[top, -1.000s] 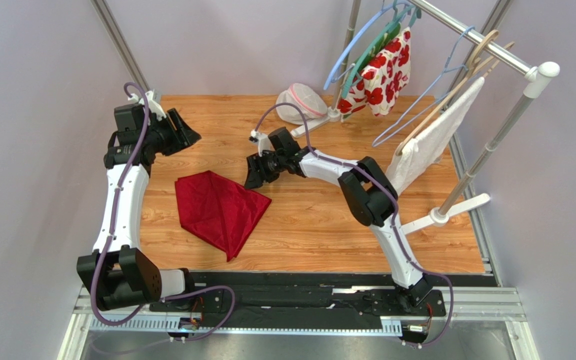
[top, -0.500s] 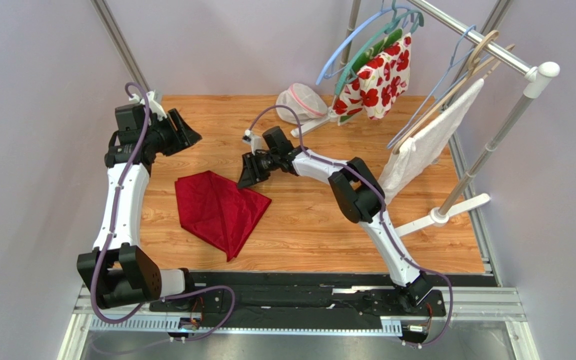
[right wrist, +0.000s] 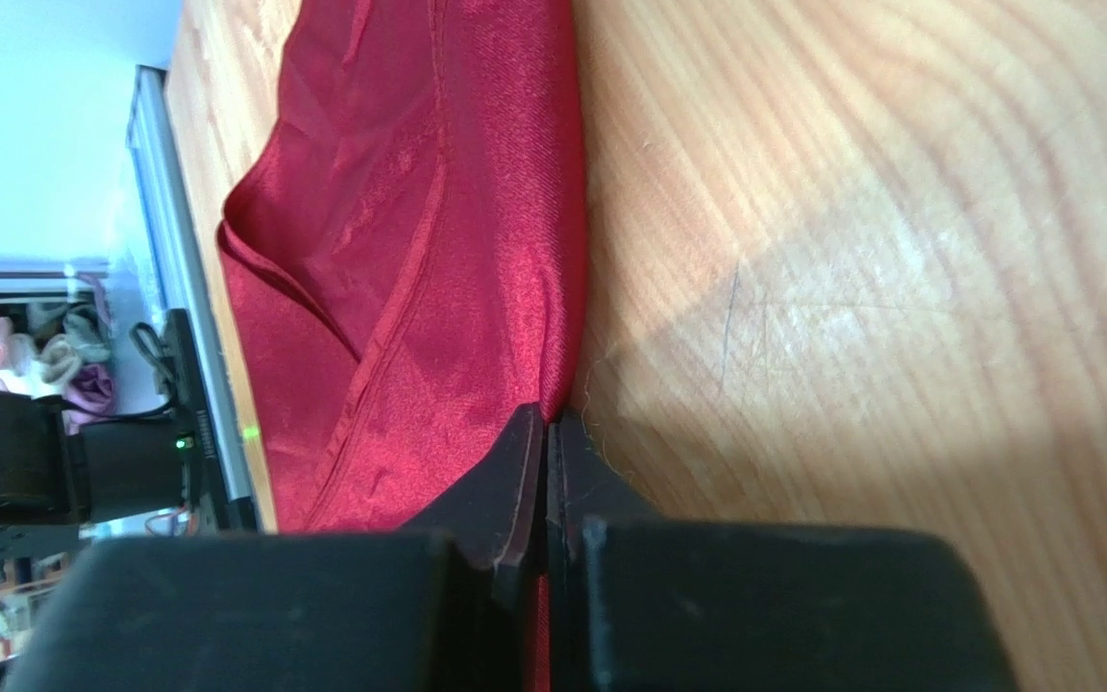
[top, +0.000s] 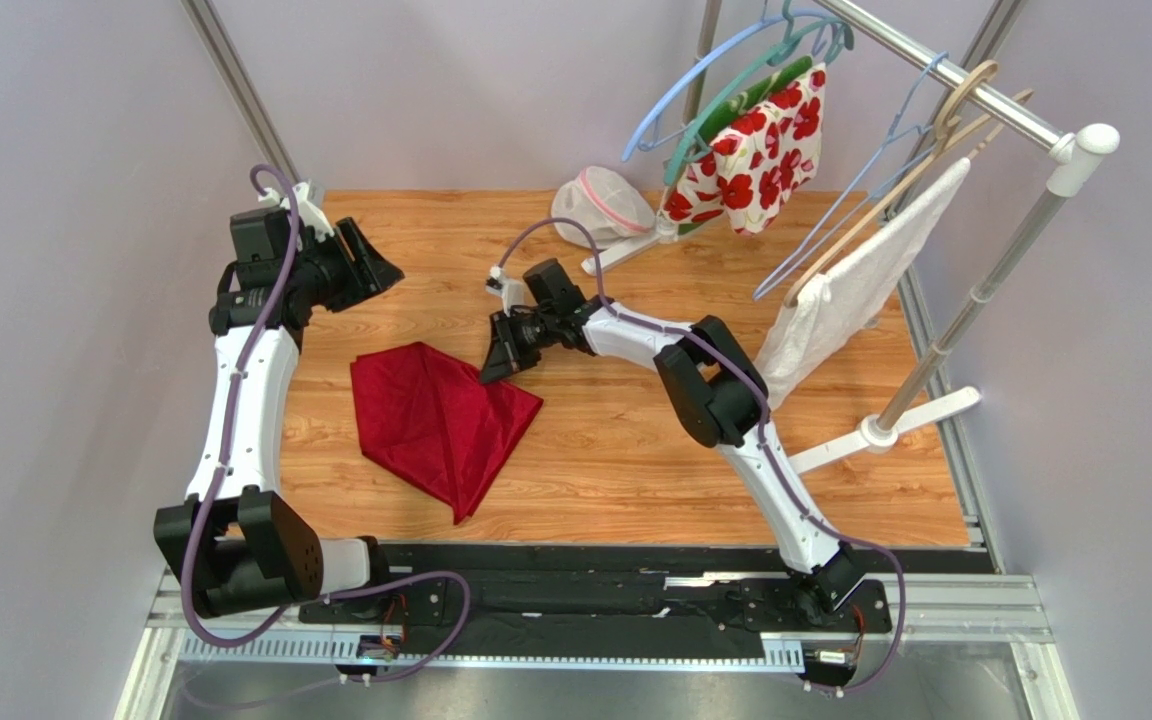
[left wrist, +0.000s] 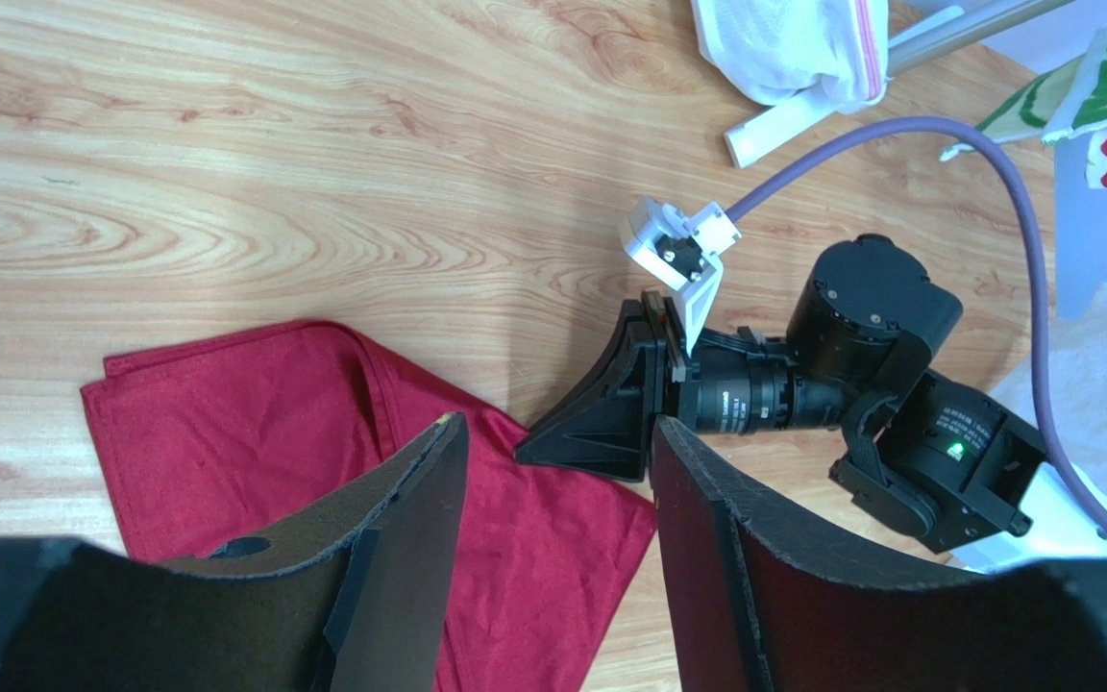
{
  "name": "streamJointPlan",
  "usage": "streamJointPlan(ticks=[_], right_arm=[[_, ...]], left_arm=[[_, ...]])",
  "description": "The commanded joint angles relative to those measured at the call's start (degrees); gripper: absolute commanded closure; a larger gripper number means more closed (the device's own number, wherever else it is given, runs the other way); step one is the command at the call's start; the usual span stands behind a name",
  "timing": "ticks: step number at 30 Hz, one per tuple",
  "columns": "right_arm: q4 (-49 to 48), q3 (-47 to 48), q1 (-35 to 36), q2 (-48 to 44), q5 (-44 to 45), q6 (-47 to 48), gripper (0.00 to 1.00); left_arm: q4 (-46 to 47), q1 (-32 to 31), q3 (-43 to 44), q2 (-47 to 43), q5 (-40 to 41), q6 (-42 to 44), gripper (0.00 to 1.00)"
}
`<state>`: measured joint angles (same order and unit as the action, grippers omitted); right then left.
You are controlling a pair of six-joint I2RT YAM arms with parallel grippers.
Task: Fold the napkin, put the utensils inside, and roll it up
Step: Fold the napkin
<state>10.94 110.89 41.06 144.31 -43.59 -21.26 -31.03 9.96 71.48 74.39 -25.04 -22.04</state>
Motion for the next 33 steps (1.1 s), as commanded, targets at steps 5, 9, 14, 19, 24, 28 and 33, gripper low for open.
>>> streamJointPlan(ticks=[5, 9, 14, 19, 24, 28, 33], right_arm=[[-13.82, -24.97, -3.61, -12.19, 7.20, -8.35, 1.00], [-19.02, -38.94, -6.42, -21.60, 13.79, -9.68, 1.00], [-21.66, -53.48, -8.27, -33.11, 24.51, -11.26, 1.00], [-22.54, -66.13, -11.43, -40.68, 34.08, -14.42, 1.00], [-20.00, -71.25, -13.28, -47.80, 40.07, -16.10, 1.00], [-18.77, -72.05, -13.55, -50.18, 38.06, -15.49, 0.87], [-13.16, -70.55, -14.25, -55.27, 34.99, -14.08, 0.49]], left_arm=[[1.40, 0.50, -0.55, 0.14, -1.42, -0.63, 0.41], [2.37, 0.33, -1.34, -0.12, -2.47, -1.68, 0.41], [2.64, -4.31, -1.78, -0.12, -0.37, -1.34, 0.41], [1.68, -10.39, -1.79, 1.19, 2.26, -0.02, 0.41], [0.61, -16.80, -4.23, 0.41, 4.03, -1.77, 0.41], [5.96, -19.71, -15.89, -4.94, 3.50, -6.95, 0.41], [11.77, -22.17, -26.73, -8.99, 0.52, -12.49, 0.41]])
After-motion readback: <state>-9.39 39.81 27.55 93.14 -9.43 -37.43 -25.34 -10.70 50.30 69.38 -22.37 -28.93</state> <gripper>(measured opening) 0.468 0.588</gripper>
